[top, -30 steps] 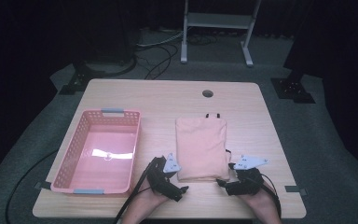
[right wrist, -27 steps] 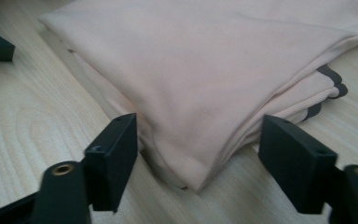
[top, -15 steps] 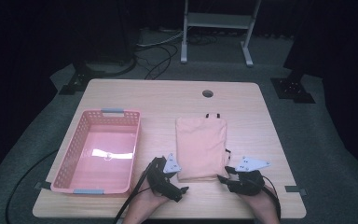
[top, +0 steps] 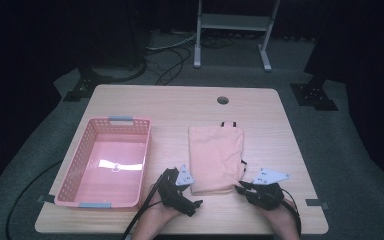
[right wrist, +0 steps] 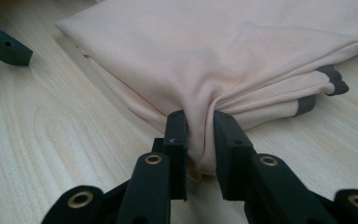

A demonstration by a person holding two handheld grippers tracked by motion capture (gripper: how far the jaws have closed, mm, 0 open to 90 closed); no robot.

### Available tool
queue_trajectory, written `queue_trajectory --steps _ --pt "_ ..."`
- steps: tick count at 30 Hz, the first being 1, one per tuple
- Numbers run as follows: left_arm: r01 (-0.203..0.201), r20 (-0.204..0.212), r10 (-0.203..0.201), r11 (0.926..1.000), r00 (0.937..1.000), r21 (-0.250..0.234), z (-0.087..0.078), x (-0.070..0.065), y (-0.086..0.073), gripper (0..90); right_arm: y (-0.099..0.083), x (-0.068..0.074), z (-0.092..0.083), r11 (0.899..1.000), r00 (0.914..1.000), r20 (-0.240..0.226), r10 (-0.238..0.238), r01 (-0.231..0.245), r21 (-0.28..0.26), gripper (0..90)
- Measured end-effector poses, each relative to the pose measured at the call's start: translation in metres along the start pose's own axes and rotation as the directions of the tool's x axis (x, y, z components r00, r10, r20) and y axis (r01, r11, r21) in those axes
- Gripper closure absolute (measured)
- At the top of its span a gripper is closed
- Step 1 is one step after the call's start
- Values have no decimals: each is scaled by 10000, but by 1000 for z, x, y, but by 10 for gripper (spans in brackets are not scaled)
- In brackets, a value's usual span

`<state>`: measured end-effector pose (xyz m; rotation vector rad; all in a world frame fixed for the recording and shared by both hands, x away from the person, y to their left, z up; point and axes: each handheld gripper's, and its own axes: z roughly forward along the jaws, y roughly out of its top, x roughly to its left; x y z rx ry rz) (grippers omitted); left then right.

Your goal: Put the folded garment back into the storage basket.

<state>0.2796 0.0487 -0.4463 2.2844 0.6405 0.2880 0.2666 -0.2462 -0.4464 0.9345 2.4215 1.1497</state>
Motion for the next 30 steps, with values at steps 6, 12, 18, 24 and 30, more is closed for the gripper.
queue_trajectory --steps 6,12,18,24,30 --pt "-6 8 6 10000 10000 9 2 0 2 0 0 0 0 10000 10000 -32 13 -13 -7 774" --pt "-60 -6 60 10000 10000 -33 5 0 5 0 0 -1 0 10000 10000 -59 32 -32 -6 771" --pt "-76 134 78 9998 9999 -186 6 -2 7 57 0 -1 0 10000 10000 -73 41 -41 -12 770" --pt "-78 84 81 9993 9999 -378 6 -2 8 158 0 -1 0 10000 10000 -90 42 -42 -12 767" --pt "35 -60 -38 9988 10000 -494 5 -1 7 230 0 -1 0 10000 10000 -89 44 -44 -12 767"
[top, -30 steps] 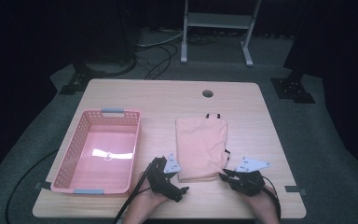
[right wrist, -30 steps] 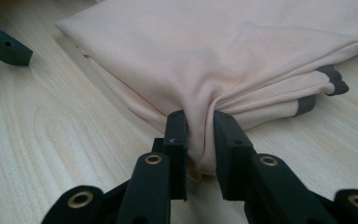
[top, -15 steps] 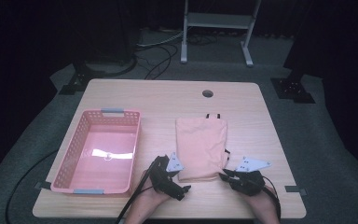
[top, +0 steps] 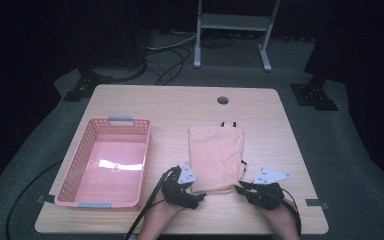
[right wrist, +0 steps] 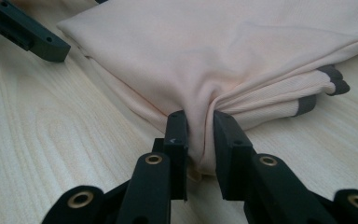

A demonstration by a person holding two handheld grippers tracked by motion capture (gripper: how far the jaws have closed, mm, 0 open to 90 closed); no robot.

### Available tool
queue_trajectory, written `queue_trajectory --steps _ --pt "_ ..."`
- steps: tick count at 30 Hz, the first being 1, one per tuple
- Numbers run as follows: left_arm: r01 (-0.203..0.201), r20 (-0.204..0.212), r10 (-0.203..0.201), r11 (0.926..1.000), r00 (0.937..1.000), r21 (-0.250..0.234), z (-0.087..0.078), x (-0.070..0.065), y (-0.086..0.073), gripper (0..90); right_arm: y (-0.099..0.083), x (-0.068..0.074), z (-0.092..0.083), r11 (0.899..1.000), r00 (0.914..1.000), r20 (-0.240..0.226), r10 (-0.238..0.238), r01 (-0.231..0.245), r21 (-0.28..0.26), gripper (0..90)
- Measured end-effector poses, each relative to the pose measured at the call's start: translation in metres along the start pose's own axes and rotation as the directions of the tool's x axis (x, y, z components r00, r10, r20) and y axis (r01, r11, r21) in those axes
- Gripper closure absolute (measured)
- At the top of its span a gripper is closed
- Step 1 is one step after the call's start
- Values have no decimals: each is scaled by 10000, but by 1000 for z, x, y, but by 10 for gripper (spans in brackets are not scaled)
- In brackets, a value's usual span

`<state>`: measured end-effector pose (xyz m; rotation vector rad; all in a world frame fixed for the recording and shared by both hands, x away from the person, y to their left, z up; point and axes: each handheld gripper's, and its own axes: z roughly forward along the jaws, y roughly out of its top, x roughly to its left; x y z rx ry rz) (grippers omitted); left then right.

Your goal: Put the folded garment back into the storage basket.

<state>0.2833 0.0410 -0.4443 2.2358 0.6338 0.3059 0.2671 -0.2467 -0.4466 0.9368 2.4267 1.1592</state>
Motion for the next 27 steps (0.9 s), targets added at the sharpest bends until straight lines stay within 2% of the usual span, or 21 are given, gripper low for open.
queue_trajectory --steps 5,7,8,12,19,27 --pt "47 -45 -48 10000 10000 -64 -1 0 0 255 0 0 0 10000 10000 18 -19 19 0 768" --pt "87 -61 -88 9998 9999 -172 -1 0 -1 290 0 0 0 10000 10000 20 -20 20 -1 768" --pt "101 -47 -102 9998 9999 -188 -2 1 -1 345 0 0 0 10000 10000 18 -13 13 2 768" --pt "96 -45 -97 9997 9999 -224 -3 1 -2 381 0 0 0 10000 10000 12 -8 8 2 768" --pt "3 42 -2 9995 10000 -328 -4 0 -2 507 0 0 0 10000 10000 1 11 -11 1 768" --pt "84 -11 -84 9992 10000 -386 -4 1 -3 589 0 -1 0 10000 10000 -25 45 -45 1 768"
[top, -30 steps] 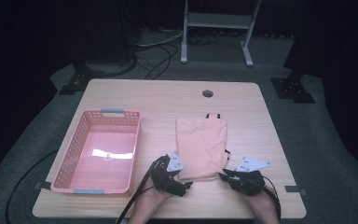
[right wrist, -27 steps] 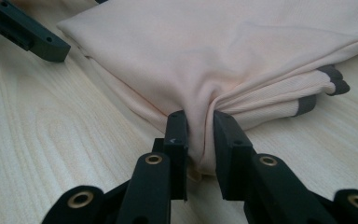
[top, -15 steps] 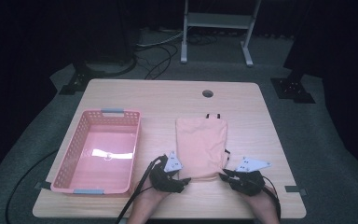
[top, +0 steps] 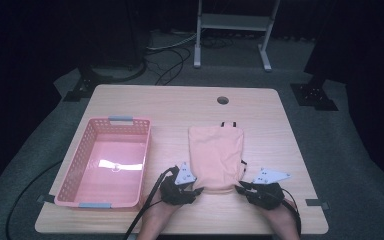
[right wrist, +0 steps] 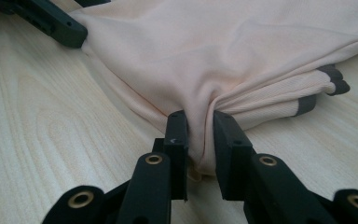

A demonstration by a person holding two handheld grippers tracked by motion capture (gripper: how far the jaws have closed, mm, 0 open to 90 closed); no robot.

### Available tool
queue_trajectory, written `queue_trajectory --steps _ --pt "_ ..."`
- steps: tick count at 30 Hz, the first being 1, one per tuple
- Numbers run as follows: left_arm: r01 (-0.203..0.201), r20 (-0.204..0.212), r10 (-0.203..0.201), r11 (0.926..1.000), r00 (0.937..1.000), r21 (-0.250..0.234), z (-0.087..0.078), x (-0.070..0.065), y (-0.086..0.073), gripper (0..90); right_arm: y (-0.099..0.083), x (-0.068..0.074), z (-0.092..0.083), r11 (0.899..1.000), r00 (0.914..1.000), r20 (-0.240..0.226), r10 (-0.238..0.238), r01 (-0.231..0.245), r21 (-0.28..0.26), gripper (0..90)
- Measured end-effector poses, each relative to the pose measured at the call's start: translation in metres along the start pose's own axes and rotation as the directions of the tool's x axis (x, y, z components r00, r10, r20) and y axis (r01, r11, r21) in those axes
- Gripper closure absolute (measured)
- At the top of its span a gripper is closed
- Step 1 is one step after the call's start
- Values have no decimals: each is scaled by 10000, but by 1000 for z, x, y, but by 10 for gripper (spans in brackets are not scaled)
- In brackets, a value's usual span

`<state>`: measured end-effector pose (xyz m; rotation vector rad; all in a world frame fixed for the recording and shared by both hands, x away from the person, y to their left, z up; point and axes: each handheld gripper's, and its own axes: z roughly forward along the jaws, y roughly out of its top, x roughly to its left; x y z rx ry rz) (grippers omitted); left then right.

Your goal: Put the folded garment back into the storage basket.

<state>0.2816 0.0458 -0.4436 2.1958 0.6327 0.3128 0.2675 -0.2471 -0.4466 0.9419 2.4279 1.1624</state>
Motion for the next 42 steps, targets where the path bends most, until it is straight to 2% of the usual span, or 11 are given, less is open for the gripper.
queue_trajectory --steps 7,11,16,21,25,28,32,36,38,42 --pt "152 24 -152 9999 9999 -52 0 1 0 720 0 0 0 10000 10000 14 4 -4 -2 775" --pt "41 -65 -41 10000 10000 -47 0 0 0 779 0 -1 0 10000 10000 -43 76 -76 -3 781" --pt "99 -53 -100 9999 9999 -43 0 0 0 794 0 1 0 10000 9999 94 -81 81 13 788" --pt "241 -51 -241 9997 9997 -57 0 0 1 794 0 -1 0 10000 10000 -29 74 -74 -5 789" --pt "388 31 -387 9986 9992 -350 0 1 2 795 1 0 0 9999 9998 174 81 -78 -151 791" --pt "521 97 -516 9966 9986 -636 0 3 3 795 1 -4 -2 9989 9996 135 229 -223 -421 790" --pt "782 96 -776 9894 9969 -1227 -5 5 6 794 1 -7 -6 9951 9991 20 427 -424 -890 790" --pt "886 -122 -928 9770 9956 -1937 -12 8 14 794 4 -10 -9 9849 9980 -132 620 -633 -1614 791" --pt "847 -244 -924 9709 9954 -2239 -15 9 17 795 5 -11 -10 9777 9974 -218 681 -711 -1975 790" --pt "987 -231 -1095 9548 9937 -2804 -19 12 22 795 7 -14 -13 9595 9969 -369 698 -772 -2709 791"
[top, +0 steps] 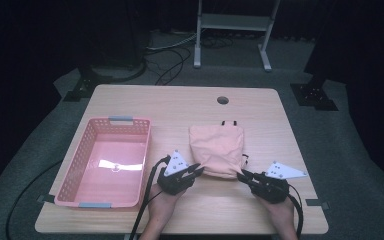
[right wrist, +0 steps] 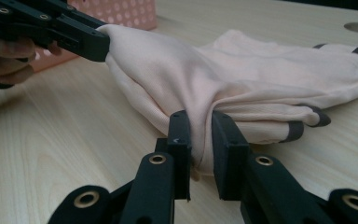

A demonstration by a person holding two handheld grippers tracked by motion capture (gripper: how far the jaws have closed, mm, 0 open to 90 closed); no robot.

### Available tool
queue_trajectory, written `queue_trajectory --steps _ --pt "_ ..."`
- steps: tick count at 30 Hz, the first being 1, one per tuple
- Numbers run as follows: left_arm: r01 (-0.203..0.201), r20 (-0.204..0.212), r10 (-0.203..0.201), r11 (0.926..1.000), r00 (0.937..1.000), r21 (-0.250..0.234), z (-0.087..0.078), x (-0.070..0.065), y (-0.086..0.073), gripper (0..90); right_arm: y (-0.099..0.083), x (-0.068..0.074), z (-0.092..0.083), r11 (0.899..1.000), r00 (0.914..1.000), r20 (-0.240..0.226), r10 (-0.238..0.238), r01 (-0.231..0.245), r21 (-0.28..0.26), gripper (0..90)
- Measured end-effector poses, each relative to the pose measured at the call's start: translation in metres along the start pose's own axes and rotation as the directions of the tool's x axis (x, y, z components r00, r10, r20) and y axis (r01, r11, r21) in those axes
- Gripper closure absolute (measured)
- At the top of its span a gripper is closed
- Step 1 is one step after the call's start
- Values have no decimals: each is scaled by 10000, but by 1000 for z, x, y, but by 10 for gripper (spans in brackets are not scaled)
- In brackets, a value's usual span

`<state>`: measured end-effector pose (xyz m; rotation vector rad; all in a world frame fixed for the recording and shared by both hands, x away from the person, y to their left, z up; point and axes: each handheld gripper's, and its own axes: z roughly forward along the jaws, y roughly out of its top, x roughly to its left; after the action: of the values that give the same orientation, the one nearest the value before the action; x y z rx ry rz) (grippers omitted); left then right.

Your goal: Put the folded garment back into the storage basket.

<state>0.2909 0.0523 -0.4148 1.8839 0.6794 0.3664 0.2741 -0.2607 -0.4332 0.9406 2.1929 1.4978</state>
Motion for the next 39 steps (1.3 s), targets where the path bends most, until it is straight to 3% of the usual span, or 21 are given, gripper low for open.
queue_trajectory --steps 8,16,20,28,33,39 --pt "172 -280 -188 9982 9994 -570 -2 2 10 795 10 -3 -2 9967 10000 -5 62 -63 -812 791" --pt "72 -471 -116 9956 9988 -930 -7 2 23 797 22 -2 -6 9915 9998 -19 -223 218 -1282 792" --pt "137 -462 -178 9962 9988 -857 -10 5 28 797 28 -3 -6 9905 9995 -36 -322 314 -1342 792" --pt "-131 -427 96 9967 9990 -803 -21 7 47 797 42 1 -8 9876 9986 55 -535 538 -1478 793" --pt "-85 -329 61 9972 9994 -746 -25 13 59 797 52 2 -8 9857 9979 129 -629 641 -1562 793" --pt "-343 -464 317 9978 9984 -574 -29 21 73 797 65 2 -5 9850 9969 202 -763 785 -1537 793"
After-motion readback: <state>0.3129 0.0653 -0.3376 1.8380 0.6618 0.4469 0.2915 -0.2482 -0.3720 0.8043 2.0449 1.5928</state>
